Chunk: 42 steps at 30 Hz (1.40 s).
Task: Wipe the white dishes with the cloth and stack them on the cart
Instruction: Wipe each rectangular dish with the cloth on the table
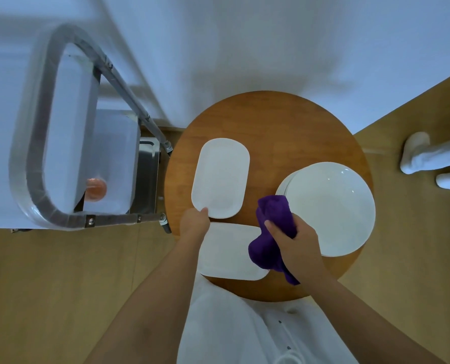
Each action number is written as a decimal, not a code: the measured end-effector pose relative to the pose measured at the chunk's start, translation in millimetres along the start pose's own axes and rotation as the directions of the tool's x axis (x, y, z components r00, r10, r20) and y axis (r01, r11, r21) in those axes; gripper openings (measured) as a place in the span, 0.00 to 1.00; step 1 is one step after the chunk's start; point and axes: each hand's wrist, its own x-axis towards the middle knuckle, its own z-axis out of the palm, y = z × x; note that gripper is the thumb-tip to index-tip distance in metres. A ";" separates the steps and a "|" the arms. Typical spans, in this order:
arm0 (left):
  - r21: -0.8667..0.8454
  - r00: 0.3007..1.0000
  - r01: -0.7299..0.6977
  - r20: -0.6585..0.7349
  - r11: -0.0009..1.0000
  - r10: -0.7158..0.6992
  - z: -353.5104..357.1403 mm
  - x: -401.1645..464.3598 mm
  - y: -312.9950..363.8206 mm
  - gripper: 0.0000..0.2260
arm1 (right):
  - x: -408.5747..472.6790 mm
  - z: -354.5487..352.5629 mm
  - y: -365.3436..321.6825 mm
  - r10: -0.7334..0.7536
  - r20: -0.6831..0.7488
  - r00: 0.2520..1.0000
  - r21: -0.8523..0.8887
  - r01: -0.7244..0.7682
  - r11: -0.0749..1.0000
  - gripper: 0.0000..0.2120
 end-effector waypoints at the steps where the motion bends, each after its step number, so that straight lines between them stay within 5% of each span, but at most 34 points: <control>1: -0.056 1.000 0.003 -0.012 0.998 -0.004 0.6 -0.1 -1.5 0.10 | 0.2 -0.2 -0.4 0.001 0.000 1.000 0.002 -0.001 1.000 0.10; 6: -0.294 0.995 0.093 0.004 0.951 -0.096 2.7 -3.5 6.8 0.10 | -0.3 -1.8 -1.8 0.021 0.000 1.000 0.009 -0.021 1.000 0.10; 10: -0.130 0.997 0.079 0.007 0.988 -0.079 -0.1 -0.5 6.4 0.17 | -3.8 -2.8 0.2 0.031 0.001 1.000 0.020 -0.031 0.999 0.10; 14: -0.025 0.999 0.035 -0.030 0.999 -0.036 -1.8 1.3 3.2 0.14 | -8.1 -3.2 2.0 0.033 0.008 0.999 0.034 -0.033 0.999 0.10; 21: -0.253 0.989 -0.122 -0.118 0.960 0.094 -9.0 -3.1 -3.0 0.08 | -10.3 -3.9 -2.8 0.040 0.001 0.999 0.044 -0.040 0.998 0.09; 26: -0.758 0.991 0.084 -0.002 0.646 -0.131 -20.4 -13.0 8.9 0.04 | -12.7 -5.2 -9.1 0.029 -0.003 1.000 0.050 -0.029 0.998 0.09; 29: -0.891 0.987 0.159 0.144 0.425 -0.066 -25.0 -18.5 17.3 0.11 | -14.9 -4.9 -14.2 0.037 0.002 0.999 0.059 -0.037 0.998 0.08; 31: -0.914 0.982 0.181 0.191 0.364 -0.009 -26.8 -21.5 20.2 0.17 | -17.1 -4.7 -17.9 0.041 -0.001 0.999 0.072 -0.040 0.997 0.08; 42: -0.866 0.909 0.152 0.311 0.477 0.276 -76.4 -66.6 22.3 0.21 | -21.5 -14.4 -57.9 0.057 -0.156 0.986 0.314 -0.005 0.949 0.05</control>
